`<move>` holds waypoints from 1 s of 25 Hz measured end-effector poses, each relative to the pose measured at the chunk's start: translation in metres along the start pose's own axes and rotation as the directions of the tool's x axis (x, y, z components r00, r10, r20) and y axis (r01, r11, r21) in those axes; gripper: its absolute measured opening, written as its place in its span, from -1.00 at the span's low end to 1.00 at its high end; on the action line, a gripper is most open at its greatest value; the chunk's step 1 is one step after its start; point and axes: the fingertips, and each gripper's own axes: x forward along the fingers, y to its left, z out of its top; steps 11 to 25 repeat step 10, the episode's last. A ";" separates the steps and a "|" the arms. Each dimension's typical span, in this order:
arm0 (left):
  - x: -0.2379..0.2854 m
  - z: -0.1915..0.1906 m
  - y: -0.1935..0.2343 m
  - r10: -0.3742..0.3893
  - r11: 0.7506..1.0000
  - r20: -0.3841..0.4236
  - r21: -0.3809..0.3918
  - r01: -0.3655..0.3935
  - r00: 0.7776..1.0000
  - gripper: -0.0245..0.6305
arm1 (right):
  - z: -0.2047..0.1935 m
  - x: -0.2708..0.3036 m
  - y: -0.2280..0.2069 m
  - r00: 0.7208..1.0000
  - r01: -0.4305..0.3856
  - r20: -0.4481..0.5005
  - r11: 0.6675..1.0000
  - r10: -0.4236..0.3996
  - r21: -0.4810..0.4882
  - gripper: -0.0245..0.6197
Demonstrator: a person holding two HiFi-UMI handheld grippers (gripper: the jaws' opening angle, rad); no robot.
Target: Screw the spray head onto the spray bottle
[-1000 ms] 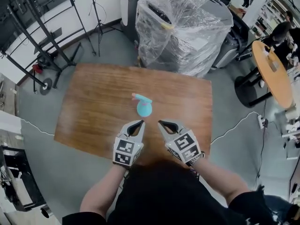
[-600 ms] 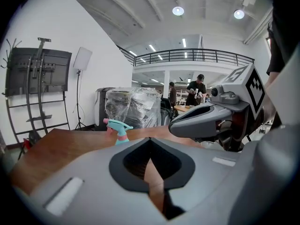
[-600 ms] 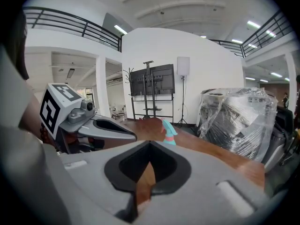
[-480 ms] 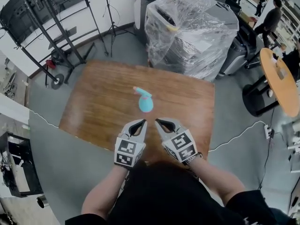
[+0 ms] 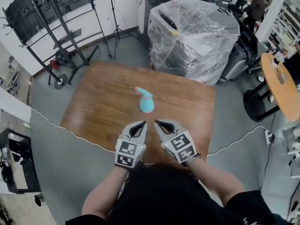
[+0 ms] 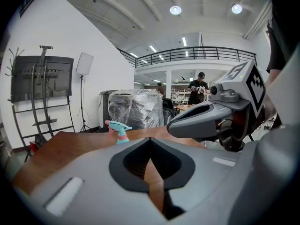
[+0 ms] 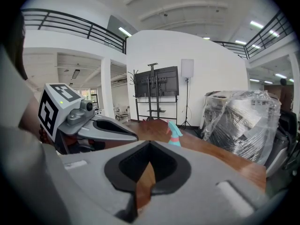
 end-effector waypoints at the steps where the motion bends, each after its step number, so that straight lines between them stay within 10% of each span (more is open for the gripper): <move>1: -0.001 0.000 0.000 0.002 1.000 0.001 0.002 -0.002 1.000 -0.88 | 0.000 0.000 0.001 1.000 -0.001 0.000 1.000 0.001 0.000 -0.95; 25: -0.009 -0.001 0.001 0.023 1.000 0.005 -0.016 -0.023 1.000 -0.88 | 0.000 -0.001 0.004 1.000 -0.010 0.004 1.000 0.010 -0.008 -0.95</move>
